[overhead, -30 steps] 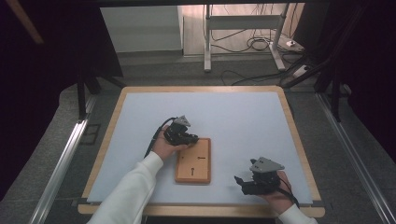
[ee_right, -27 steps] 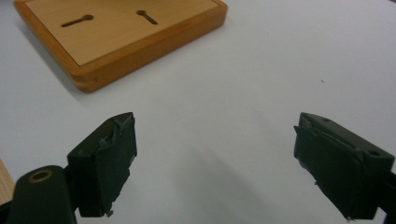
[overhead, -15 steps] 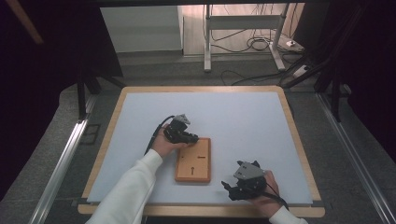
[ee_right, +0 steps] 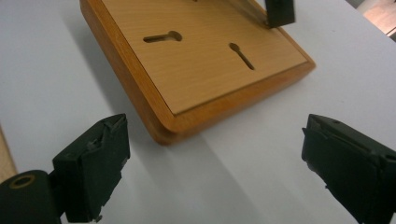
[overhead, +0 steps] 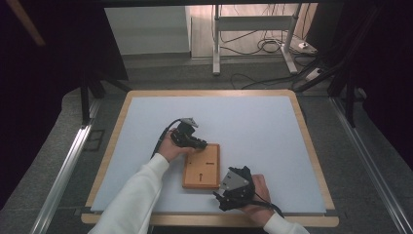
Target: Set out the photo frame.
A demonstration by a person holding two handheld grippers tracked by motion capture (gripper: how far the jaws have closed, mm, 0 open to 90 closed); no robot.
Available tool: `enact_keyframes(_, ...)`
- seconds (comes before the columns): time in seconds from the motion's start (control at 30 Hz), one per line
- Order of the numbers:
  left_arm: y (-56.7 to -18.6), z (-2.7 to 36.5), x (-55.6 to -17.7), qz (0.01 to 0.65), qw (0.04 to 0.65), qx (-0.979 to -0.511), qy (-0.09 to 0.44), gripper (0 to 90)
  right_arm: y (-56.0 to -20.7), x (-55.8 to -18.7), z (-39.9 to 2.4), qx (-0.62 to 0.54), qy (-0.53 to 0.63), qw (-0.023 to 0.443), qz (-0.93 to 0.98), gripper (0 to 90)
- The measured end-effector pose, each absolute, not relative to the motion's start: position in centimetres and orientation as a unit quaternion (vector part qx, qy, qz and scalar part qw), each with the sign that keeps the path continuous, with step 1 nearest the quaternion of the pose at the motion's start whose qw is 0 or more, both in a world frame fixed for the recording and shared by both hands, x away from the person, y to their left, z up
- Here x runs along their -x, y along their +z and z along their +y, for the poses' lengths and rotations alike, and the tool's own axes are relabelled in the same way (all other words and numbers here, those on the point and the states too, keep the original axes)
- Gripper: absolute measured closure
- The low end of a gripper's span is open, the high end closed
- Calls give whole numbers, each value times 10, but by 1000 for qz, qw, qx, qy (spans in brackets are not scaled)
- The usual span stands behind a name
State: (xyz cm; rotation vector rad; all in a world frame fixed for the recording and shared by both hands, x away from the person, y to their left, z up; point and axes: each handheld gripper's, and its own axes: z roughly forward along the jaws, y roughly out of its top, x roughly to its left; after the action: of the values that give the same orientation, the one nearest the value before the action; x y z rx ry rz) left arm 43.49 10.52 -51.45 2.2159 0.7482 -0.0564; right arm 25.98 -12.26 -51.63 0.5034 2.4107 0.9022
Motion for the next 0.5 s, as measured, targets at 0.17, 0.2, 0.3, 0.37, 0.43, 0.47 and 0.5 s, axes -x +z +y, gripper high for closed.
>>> enact_keyframes(0.17, -515, 106, -436, 295, 391, -871, -28, 831, -523, -261, -105, -169, 316, 263, 896, 80)
enact_keyframes(0.2, -514, 106, -437, 296, 391, -871, -29, 830, -524, -261, -101, -165, 313, 268, 896, 80)
enact_keyframes(0.3, -514, 106, -438, 298, 389, -871, -32, 830, -527, -261, -92, -157, 304, 285, 895, 83)
enact_keyframes(0.37, -514, 106, -438, 299, 390, -870, -34, 829, -529, -262, -89, -156, 297, 294, 895, 84)
enact_keyframes(0.43, -514, 106, -438, 300, 390, -870, -35, 829, -532, -263, -86, -154, 293, 303, 893, 86)
enact_keyframes(0.47, -514, 106, -438, 300, 390, -870, -36, 828, -532, -264, -85, -154, 294, 307, 892, 90)
enact_keyframes(0.5, -514, 106, -438, 302, 390, -869, -36, 828, -532, -264, -84, -152, 292, 315, 890, 90)
